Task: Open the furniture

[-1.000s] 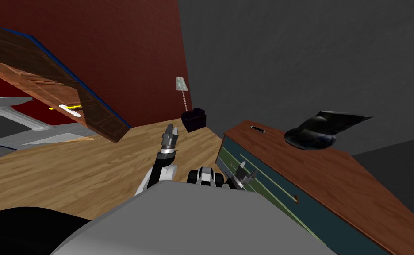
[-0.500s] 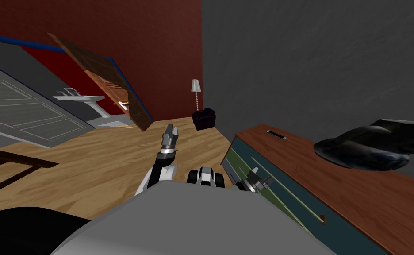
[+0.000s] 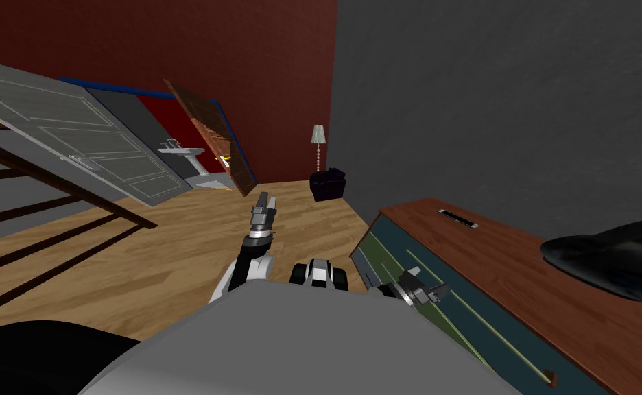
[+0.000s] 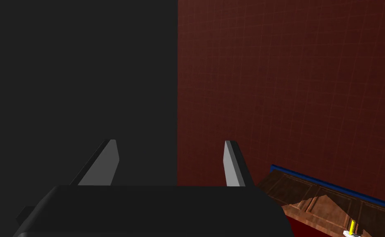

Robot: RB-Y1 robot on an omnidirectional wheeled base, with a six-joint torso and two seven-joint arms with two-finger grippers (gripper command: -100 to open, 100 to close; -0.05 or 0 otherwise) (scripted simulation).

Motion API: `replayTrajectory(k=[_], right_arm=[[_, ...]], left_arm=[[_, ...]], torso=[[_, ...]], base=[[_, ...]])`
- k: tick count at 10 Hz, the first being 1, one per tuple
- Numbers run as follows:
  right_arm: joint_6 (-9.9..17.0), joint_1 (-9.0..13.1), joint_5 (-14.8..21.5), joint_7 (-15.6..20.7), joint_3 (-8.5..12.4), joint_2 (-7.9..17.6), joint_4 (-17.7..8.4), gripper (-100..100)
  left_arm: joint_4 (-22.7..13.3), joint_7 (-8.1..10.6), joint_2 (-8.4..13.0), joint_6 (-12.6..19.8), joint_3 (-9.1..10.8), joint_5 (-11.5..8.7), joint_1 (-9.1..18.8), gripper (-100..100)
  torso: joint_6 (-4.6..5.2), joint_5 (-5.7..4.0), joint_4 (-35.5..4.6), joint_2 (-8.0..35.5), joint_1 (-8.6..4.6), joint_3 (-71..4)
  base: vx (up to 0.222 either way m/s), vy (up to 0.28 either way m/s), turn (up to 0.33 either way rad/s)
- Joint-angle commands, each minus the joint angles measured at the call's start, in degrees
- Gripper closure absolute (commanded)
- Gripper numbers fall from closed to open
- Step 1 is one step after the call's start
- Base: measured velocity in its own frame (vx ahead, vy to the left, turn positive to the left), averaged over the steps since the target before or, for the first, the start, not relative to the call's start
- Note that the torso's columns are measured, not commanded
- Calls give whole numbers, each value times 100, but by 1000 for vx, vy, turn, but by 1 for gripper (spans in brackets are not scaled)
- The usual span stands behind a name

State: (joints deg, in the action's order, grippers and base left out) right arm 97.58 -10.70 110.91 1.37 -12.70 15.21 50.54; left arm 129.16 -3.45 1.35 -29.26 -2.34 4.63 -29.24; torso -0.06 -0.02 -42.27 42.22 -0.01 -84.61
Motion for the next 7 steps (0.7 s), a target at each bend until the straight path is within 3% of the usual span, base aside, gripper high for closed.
replayTrajectory(k=[1,4,7], right_arm=[[-135,-110,-302,-105,404,228,3,-100],[-224,-140,-521,-205,899,391,-68,-100],[-400,-199,-960,-404,1423,715,-211,-100]], left_arm=[[0,0,0,0,1,0,-1,0],[0,0,0,0,0,0,0,0],[0,0,0,0,1,0,-1,0]], torso=[[9,2,-2,9,3,6],[4,2,-2,8,6,6],[7,0,-1,2,-3,2]], base=[[-91,90,377],[-69,86,322],[-58,88,381]])
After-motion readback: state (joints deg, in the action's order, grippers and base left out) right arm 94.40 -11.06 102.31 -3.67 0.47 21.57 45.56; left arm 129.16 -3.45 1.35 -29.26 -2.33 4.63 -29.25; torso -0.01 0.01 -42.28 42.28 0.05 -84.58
